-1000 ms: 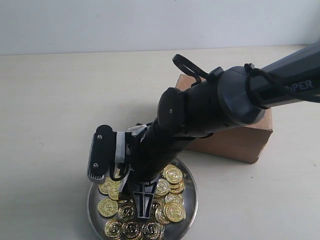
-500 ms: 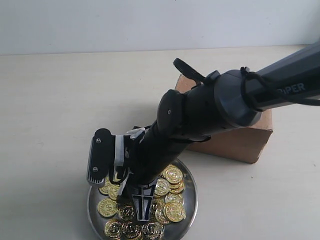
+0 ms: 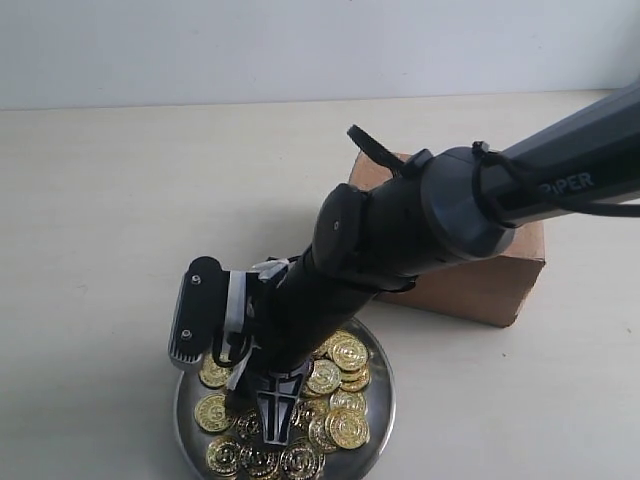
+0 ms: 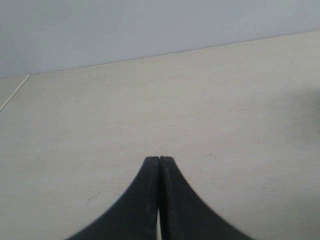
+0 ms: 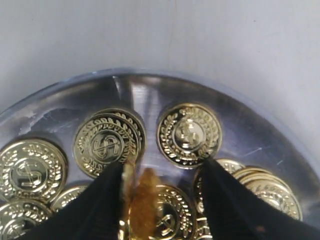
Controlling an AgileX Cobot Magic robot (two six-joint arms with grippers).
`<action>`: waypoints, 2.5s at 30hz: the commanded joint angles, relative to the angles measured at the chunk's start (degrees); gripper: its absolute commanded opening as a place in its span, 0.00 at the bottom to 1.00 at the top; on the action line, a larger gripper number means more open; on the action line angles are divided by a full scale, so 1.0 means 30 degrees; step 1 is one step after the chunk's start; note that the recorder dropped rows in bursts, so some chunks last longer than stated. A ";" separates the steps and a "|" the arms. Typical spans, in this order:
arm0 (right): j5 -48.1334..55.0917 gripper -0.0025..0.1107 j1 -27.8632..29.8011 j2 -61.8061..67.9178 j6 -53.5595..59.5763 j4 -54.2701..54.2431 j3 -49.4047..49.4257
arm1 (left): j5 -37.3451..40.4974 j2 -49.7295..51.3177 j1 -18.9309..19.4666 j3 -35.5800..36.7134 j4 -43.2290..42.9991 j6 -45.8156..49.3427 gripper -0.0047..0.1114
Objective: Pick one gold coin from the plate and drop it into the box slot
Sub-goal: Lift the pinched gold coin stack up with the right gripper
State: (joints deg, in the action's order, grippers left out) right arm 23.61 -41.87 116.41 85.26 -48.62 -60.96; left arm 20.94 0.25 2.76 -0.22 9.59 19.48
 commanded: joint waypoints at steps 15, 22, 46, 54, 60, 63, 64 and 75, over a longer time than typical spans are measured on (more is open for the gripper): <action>-0.1696 0.52 -0.0031 -0.1551 -0.0944 -0.0118 -0.0032 | -0.0141 -0.0082 -0.0032 0.0073 -0.0016 -0.0067 0.04; -0.0891 0.52 -0.0031 -0.0990 -0.2536 0.1244 0.0011 | -0.0141 -0.0082 -0.0032 0.0073 -0.0016 -0.0067 0.04; -0.0513 0.48 -0.0031 -0.0354 -0.4652 0.3412 0.0011 | -0.0141 -0.0082 -0.0032 0.0073 -0.0016 -0.0067 0.04; -0.0135 0.47 -0.0031 -0.0236 -0.4652 0.3374 0.0011 | -0.0141 -0.0082 -0.0032 0.0073 -0.0016 -0.0067 0.04; -0.0135 0.39 -0.0031 -0.0021 -0.4599 0.3342 0.0011 | -0.0141 -0.0082 -0.0032 0.0073 -0.0016 -0.0067 0.04; -0.0135 0.26 -0.0031 -0.0021 -0.4499 0.3342 0.0011 | -0.0141 -0.0082 -0.0032 0.0073 -0.0016 -0.0067 0.04; -0.0135 0.24 -0.0031 -0.0021 -0.4456 0.3342 0.0011 | -0.0141 -0.0082 -0.0032 0.0073 -0.0016 -0.0067 0.04; 0.1715 0.23 -0.0031 -0.2700 -0.4456 0.3342 -0.0024 | -0.0141 -0.0082 -0.0032 0.0073 -0.0016 -0.0067 0.04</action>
State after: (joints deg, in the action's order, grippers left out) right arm 25.57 -41.92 110.76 71.32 -38.87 -60.96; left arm 20.94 0.25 2.76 -0.22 9.59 19.48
